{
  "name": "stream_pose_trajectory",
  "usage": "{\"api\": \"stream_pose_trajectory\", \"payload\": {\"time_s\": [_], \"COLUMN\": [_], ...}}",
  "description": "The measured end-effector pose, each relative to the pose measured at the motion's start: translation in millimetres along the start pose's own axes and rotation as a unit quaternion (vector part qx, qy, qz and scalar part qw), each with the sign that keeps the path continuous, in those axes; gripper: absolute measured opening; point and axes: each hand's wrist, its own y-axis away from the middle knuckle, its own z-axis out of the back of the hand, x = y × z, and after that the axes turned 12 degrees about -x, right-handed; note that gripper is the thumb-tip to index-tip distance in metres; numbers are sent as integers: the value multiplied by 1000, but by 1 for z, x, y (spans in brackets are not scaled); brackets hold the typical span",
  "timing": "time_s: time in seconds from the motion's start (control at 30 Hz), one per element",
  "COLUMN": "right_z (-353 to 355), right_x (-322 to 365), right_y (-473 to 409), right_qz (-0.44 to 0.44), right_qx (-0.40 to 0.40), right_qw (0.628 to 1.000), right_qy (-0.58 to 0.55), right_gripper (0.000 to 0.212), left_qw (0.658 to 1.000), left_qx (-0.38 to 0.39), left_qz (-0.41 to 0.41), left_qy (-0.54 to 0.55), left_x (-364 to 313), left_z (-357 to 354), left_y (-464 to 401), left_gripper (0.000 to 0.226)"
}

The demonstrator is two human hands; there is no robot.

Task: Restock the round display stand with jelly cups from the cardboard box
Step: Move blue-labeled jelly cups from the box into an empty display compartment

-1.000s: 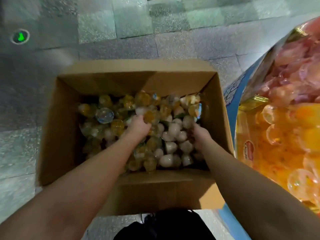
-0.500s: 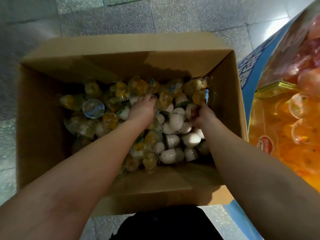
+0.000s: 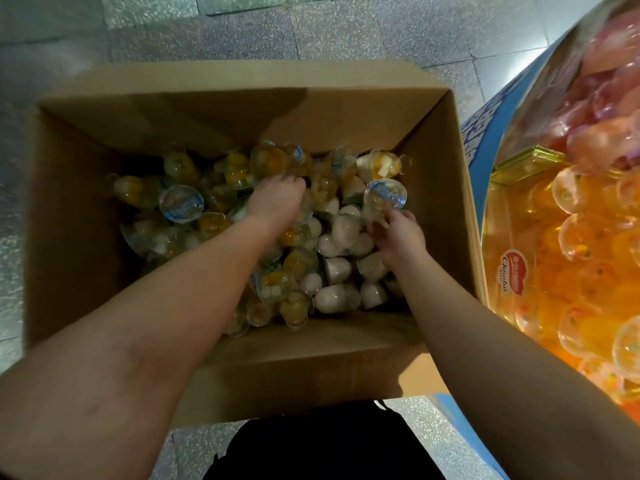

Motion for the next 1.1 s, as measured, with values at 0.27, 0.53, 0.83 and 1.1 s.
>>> {"api": "stream_pose_trajectory", "payload": {"time_s": [0.27,0.53,0.83,1.1], "right_z": [85,183,321,453], "right_x": [-24,-61,-95,-114], "right_y": [82,194,287,313], "right_qz": [41,87,164,213], "right_qx": [145,199,131,15], "right_qw": [988,975,969,952], "right_qy": [35,-51,-129,-220], "right_gripper": [14,8,9,11], "left_qw": [882,649,654,542], "left_qx": [-81,-24,69,256], "left_qz": [289,373,320,192], "left_qy": [363,662,682,777], "left_x": [-19,-99,-203,-324], "left_z": [73,150,214,231], "left_y": [78,191,280,339], "left_gripper": [14,8,31,31]}}
